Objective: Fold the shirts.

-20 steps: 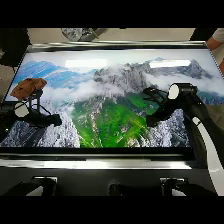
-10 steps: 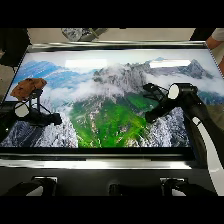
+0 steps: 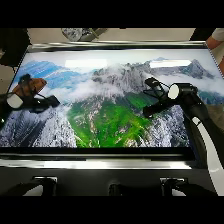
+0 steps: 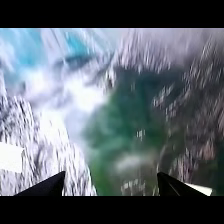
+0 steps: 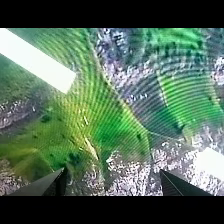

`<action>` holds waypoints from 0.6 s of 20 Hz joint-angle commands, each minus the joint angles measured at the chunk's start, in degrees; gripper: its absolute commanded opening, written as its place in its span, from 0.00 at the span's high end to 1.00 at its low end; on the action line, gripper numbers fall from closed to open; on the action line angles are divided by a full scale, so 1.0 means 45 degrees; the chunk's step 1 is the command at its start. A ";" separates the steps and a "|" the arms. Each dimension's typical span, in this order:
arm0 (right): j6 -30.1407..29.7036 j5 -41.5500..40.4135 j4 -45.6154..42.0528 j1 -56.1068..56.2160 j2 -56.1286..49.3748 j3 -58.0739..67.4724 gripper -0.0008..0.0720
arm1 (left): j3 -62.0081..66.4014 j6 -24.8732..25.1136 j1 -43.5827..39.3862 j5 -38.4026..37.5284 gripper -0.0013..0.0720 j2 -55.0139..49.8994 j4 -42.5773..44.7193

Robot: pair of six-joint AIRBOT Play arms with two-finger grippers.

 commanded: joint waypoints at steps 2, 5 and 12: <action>0.0126 0.0306 0.0015 0.0015 -0.0010 0.0000 0.04 | 0.4765 0.0257 0.3264 -0.0228 0.00 -0.3803 -0.1865; 0.0573 0.1083 0.0029 0.0015 -0.0010 -0.0005 0.04 | 0.7436 -0.0034 0.5377 -0.0952 0.00 -0.6756 -0.4983; 0.1515 0.1889 0.0209 0.0015 -0.0010 -0.0010 0.05 | 0.7859 -0.0889 0.6815 0.1341 0.00 -0.9015 -0.5965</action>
